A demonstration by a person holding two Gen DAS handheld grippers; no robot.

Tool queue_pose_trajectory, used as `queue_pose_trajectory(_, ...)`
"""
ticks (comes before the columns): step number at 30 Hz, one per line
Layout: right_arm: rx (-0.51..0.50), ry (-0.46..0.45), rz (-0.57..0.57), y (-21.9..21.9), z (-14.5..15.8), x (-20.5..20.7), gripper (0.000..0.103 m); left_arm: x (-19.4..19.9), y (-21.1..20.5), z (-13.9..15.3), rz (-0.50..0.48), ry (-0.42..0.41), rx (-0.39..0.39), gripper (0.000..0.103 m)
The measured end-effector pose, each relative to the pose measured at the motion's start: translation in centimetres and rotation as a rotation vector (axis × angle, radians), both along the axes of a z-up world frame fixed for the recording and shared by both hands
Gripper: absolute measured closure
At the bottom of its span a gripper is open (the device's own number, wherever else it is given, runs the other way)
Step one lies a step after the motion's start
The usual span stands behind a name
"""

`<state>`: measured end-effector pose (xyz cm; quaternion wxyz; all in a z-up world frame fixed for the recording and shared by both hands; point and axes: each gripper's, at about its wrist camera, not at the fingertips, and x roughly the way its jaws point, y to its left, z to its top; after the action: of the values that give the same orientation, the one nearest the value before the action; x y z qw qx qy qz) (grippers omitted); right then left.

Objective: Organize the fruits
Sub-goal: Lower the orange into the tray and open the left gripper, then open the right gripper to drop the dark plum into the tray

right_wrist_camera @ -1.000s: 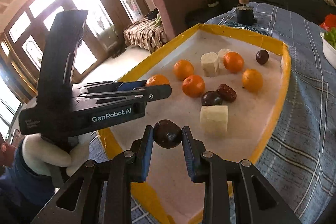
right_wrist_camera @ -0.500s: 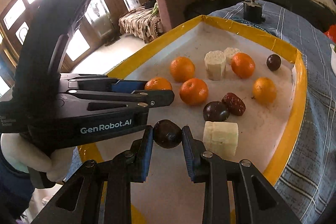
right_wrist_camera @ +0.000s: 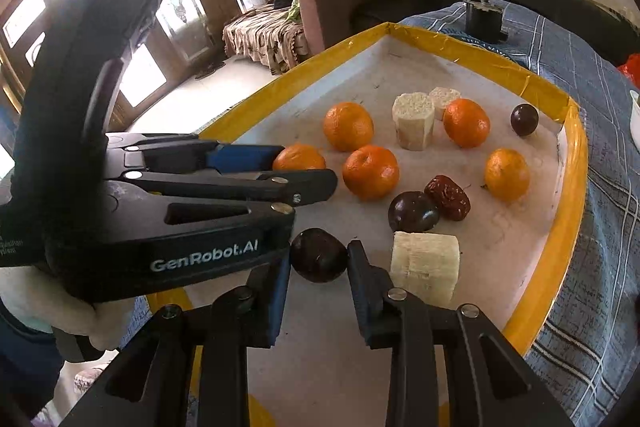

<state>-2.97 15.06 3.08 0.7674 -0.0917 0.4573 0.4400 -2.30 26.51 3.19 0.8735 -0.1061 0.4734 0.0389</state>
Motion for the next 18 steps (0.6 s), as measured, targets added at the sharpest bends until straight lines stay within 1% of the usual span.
queue_pose_trajectory(3,0.001,0.002,0.002,-0.1,0.0,-0.1,0.070,0.0,0.0,0.0,0.003,-0.002,0.010,0.053)
queue_pose_trajectory(9,0.020,-0.003,0.002,-0.6,0.4,-0.5,0.069,-0.2,-0.1,0.3,0.007,-0.012,0.006,0.053)
queue_pose_trajectory(18,0.056,-0.021,-0.001,-1.9,1.8,-1.4,0.069,-0.8,-0.9,1.3,0.002,-0.039,0.049,0.049)
